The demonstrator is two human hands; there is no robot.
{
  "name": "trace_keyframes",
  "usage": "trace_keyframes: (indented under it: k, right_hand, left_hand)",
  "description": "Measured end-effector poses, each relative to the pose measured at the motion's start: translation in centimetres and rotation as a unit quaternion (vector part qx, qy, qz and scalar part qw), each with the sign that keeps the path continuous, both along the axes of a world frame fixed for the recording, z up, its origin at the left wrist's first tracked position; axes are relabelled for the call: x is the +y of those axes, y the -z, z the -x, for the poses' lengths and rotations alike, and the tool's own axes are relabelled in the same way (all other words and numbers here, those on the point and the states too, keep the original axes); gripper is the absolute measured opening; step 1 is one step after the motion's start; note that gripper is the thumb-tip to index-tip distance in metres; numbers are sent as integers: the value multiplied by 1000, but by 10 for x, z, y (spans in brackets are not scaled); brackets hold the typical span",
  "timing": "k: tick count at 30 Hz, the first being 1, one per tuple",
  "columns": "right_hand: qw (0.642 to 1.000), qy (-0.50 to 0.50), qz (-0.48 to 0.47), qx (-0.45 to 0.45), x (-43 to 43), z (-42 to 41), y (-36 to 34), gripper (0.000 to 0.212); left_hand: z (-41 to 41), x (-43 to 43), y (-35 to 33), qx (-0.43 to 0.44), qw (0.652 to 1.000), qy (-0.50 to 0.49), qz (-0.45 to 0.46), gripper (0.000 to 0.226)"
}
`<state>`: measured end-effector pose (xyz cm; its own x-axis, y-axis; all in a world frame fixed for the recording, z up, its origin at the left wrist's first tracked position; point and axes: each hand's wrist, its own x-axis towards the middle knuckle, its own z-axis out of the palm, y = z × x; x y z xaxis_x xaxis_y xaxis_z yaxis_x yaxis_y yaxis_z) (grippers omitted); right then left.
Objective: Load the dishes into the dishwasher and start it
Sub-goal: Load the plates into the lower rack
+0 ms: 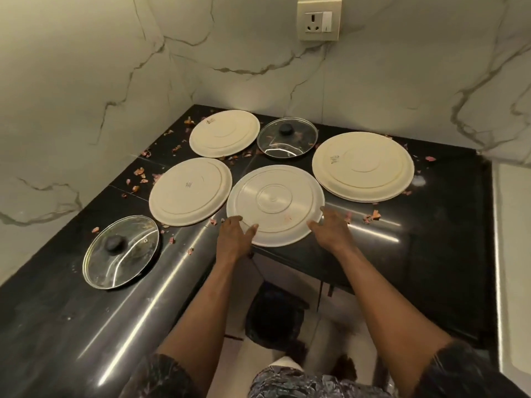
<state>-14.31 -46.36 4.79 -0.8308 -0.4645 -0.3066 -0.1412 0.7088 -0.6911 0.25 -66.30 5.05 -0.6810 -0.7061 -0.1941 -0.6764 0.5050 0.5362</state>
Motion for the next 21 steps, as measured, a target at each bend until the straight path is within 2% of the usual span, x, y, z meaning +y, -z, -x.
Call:
trace_keyframes:
  k: [3, 8, 14, 17, 21]
  right_hand:
    - [999, -1, -13, -32, -11, 14, 3, 67]
    - [998, 19, -21, -63, -34, 38, 1, 66]
    - [994, 86, -5, -71, -52, 51, 9, 67]
    - [988, 133, 29, -73, -55, 53, 12, 61]
    - [983, 158, 59, -69, -54, 57, 19, 48]
  left_hand:
    - [12, -20, -2, -6, 998, -42, -50, 70]
    - [31, -41, 0, -5, 988, -78, -134, 76]
    - [48, -62, 16, -29, 986, -87, -141, 75]
    - [56, -69, 13, -8, 983, -116, -144, 72]
    - [70, -84, 10, 70, 943, -203, -255, 75]
